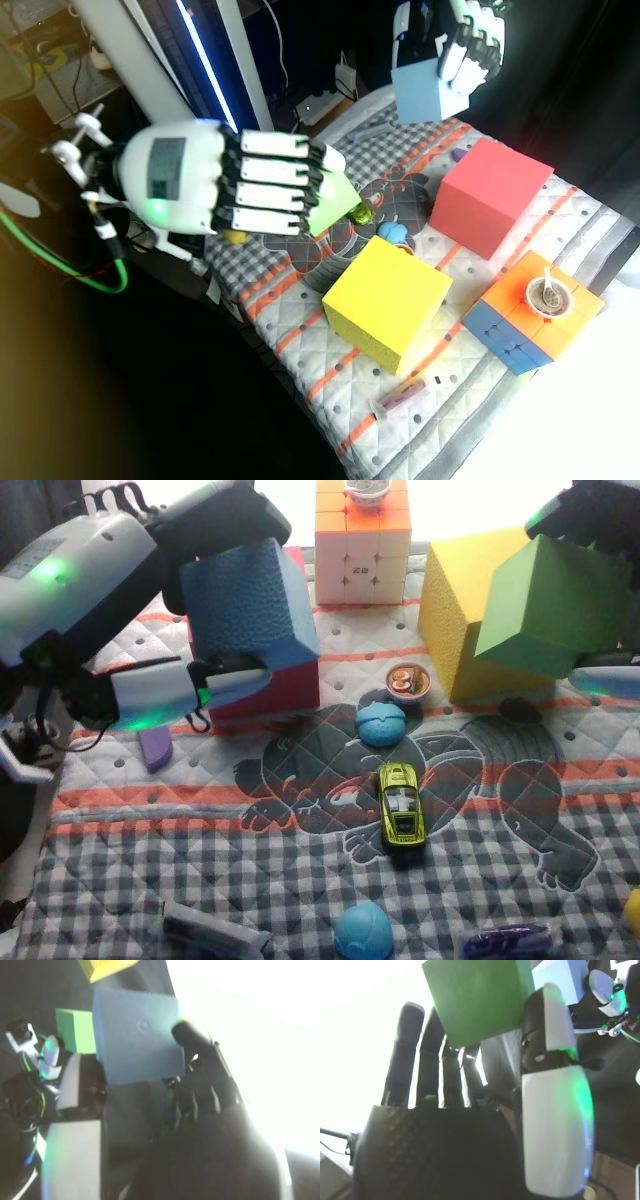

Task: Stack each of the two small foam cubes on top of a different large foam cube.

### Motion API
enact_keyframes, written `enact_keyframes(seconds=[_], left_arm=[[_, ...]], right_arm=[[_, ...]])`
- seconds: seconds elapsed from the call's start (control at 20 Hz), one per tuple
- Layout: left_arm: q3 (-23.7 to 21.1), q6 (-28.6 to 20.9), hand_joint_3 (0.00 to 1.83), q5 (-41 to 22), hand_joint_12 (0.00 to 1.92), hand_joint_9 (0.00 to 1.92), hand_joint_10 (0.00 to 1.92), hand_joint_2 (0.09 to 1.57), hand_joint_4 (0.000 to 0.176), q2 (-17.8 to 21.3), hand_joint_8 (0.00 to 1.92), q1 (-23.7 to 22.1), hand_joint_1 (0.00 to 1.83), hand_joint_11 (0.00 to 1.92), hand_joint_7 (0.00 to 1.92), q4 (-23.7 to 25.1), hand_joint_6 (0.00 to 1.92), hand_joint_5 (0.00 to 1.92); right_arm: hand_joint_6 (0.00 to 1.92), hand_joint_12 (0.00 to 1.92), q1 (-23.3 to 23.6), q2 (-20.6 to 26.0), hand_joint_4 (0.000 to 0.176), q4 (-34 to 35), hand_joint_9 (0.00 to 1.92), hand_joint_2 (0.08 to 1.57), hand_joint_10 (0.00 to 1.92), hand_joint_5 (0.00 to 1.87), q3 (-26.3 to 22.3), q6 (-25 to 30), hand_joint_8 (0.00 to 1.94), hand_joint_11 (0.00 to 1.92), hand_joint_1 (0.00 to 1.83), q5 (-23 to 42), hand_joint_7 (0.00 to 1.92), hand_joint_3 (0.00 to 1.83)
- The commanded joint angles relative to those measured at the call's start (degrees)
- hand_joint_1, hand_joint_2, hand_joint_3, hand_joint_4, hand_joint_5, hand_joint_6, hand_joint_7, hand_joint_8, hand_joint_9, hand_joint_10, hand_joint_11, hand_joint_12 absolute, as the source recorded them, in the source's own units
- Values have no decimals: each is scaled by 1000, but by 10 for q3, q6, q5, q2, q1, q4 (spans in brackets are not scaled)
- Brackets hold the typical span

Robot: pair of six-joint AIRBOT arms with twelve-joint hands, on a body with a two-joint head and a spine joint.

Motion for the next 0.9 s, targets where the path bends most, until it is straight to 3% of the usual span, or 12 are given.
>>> enact_keyframes(seconds=[0.0,0.15,0.25,0.3,0.35,0.4,0.45,0.5,0.55,0.65,0.7,0.85], left_arm=[[2,-1,0,-61,1802,560,1349,1100,0,1,976,-12,1140,505,507,8,714,315],[8,28,4,-43,1857,444,1369,1126,0,-2,854,-33,1171,361,495,-3,765,326],[9,48,8,-29,1877,348,1483,1145,0,-2,990,-47,1293,318,356,-5,828,337],[13,49,7,-19,1870,423,1496,1149,0,-4,1047,-58,1329,361,411,-5,874,367],[17,50,6,-12,1905,476,1575,1240,0,-6,1413,-68,1306,429,608,-5,971,350],[22,50,3,-7,1918,651,1621,1251,0,-9,1502,-76,1424,566,577,-8,1028,351],[25,50,5,-8,1900,570,1654,1270,0,-10,1533,-78,1321,590,627,-11,1040,351],[26,50,0,-8,1894,438,1597,1192,0,-10,1316,-81,1244,464,425,-13,929,374],[29,53,0,-7,1902,421,1567,1179,0,-10,1256,-87,1194,417,412,-17,865,392],[35,82,1,3,1920,404,1646,1290,0,-15,1559,-98,1273,436,604,-39,972,346],[40,100,0,11,1921,344,1602,1219,0,-19,1349,-104,1223,350,352,-54,974,336],[54,101,0,25,1902,364,1512,1180,0,-27,1181,-114,1276,327,344,-72,897,377]], right_arm=[[1147,1921,11,2,0,10,411,1114,1623,278,4,2,1340,461,1122,66,368,0],[1148,1921,19,-4,0,11,401,1121,1623,257,11,2,1338,479,1097,59,359,0],[1139,1921,26,-6,0,11,394,1133,1676,251,14,2,1379,437,1125,55,366,4],[1156,1921,31,-8,0,12,379,1139,1689,225,16,2,1402,426,1158,53,339,6],[1187,1921,37,-9,0,12,369,1133,1685,212,18,2,1413,409,1181,49,324,3],[1222,1921,42,-9,0,15,371,1125,1664,200,20,2,1400,410,1220,44,315,0],[1246,1921,47,-10,0,17,349,1124,1664,186,22,2,1406,383,1225,40,294,0],[1213,1921,50,-11,0,18,414,1123,1740,168,24,2,1414,529,1220,38,292,0],[1176,1921,57,-13,0,20,442,1123,1801,164,28,2,1431,602,1219,33,284,0],[1149,1921,70,-20,0,25,444,1124,1836,185,37,2,1464,632,1234,19,278,0],[1183,1921,79,-28,0,29,424,1132,1828,186,45,2,1481,632,1221,5,255,3],[1199,1921,100,-42,0,43,405,1117,1728,191,62,2,1410,544,1283,-24,266,0]])
